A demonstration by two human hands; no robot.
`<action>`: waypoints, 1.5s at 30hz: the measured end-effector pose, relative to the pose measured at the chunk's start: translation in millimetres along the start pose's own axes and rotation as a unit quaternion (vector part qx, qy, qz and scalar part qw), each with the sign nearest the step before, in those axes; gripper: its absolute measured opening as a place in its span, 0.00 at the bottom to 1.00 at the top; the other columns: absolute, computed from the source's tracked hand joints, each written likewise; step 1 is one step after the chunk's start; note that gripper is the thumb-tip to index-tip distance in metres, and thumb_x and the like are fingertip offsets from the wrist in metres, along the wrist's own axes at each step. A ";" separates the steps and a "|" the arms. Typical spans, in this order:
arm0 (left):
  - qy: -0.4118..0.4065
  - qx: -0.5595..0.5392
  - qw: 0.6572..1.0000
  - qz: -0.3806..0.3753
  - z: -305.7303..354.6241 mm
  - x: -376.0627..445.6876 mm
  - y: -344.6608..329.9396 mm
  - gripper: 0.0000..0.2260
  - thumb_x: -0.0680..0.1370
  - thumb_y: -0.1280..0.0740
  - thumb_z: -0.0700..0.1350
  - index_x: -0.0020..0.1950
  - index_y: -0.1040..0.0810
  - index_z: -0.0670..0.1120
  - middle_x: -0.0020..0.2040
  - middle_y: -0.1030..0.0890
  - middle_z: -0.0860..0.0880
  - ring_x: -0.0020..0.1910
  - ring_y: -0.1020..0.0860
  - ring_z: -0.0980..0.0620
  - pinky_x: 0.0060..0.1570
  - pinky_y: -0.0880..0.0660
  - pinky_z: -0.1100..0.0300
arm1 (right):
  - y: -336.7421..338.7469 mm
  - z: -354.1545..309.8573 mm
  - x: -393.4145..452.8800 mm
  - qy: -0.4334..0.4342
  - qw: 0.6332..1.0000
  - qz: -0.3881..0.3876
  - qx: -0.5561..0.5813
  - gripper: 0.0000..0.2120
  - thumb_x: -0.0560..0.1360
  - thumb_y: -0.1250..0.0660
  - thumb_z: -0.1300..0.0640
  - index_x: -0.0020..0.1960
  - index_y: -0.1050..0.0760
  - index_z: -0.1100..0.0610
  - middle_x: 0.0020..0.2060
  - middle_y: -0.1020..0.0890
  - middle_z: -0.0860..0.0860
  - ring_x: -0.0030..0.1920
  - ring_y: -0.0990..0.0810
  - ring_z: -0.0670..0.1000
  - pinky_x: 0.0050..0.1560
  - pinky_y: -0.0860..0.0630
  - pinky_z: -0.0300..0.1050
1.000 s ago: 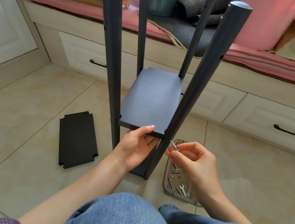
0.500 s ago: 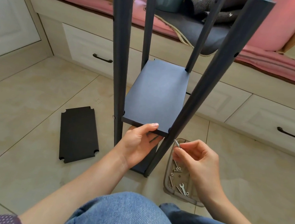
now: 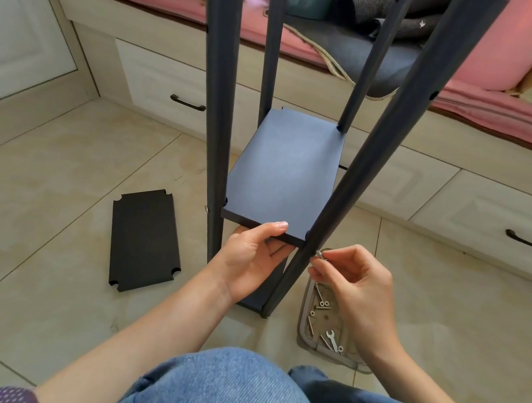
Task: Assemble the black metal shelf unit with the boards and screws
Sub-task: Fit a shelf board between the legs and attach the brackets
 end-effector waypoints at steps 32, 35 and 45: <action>0.005 0.022 1.000 0.011 0.2 1.2 2.5 0.06 0.79 0.34 0.40 0.55 0.20 0.44 0.49 0.15 0.46 0.51 0.15 0.48 0.49 0.18 0.58 | -4.8 -0.9 3.9 0.032 0.996 0.013 -0.080 0.05 0.72 0.25 0.57 0.41 0.20 0.53 0.34 0.16 0.49 0.35 0.16 0.49 0.40 0.18 0.53; 0.002 0.015 1.000 0.007 1.1 0.8 1.4 0.06 0.76 0.32 0.41 0.52 0.18 0.44 0.48 0.15 0.45 0.50 0.15 0.48 0.50 0.18 0.58 | -5.4 -1.4 5.6 -0.002 0.998 0.013 -0.056 0.03 0.73 0.26 0.57 0.42 0.19 0.54 0.35 0.15 0.50 0.34 0.16 0.50 0.42 0.17 0.55; -0.004 0.011 1.000 -0.001 1.5 1.1 1.6 0.11 0.73 0.30 0.41 0.55 0.20 0.44 0.49 0.15 0.45 0.51 0.15 0.48 0.50 0.18 0.57 | -3.0 0.0 7.1 0.021 0.996 0.014 -0.090 0.09 0.70 0.23 0.57 0.40 0.23 0.51 0.35 0.17 0.49 0.35 0.17 0.49 0.39 0.18 0.46</action>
Point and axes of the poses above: each hand's wrist, its own x-axis towards the middle knuckle, its own y-axis out of the back of the hand, z = x × y, the point moved 2 cm from there along x, towards the middle knuckle
